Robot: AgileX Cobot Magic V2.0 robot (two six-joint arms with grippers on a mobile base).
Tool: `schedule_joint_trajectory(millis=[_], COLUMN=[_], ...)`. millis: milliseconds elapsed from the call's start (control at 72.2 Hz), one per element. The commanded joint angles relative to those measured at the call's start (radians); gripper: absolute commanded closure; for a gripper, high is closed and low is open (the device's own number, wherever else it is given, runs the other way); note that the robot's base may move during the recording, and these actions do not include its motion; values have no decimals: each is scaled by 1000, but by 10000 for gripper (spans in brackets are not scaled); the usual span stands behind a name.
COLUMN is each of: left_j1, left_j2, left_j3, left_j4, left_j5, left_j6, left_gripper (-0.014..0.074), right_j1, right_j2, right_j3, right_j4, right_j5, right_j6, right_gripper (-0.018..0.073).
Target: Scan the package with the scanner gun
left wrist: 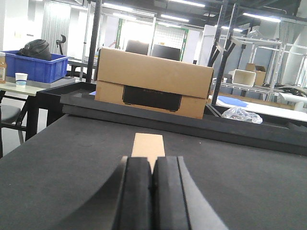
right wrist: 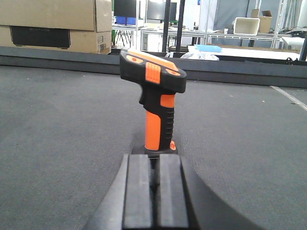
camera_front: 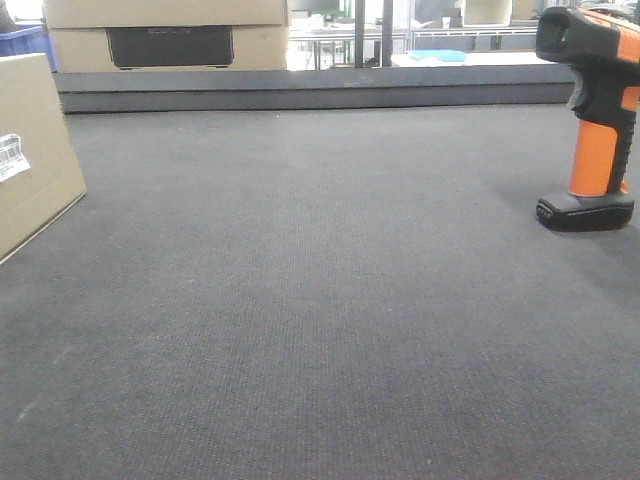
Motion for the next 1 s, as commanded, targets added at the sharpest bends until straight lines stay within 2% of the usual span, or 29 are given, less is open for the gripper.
schedule_joint_trajectory(millis=[0,208,346,526,665,762,803,983], left_j1=[1,1,-16,-35,-35,-38,-41,-75], left_j2=[-6,-14,-95,-150,-150,-150,-150,-150], left_j3=[-2,12,97,170,223,241,241,241], left_j4=[-5,11,137,136,138,138,136,136], left_j5=[-17,-26,-46,13,7,-51,-17,-26], left_j6=[-5,-5,-5,-12,-96,-97,-97,-97], left_gripper=[708,708,708,708,708,708,708,708], right_j1=[-4,-4,-4,-4,-4,-4,-4,-4], right_j2=[-3,-3,-3,-3,-3,-3,-3,-3], right_j3=[0,0,0,0,0,0,0,0], right_j4=[-8,-8,-8,-8,-8,-8,-8,-8], right_j5=[-12,-12,-12,-12,-12,-12,-12,-12], right_j6=[0,0,0,0,0,0,0,0], right_gripper=[724,724,724,724,724,724,724,724])
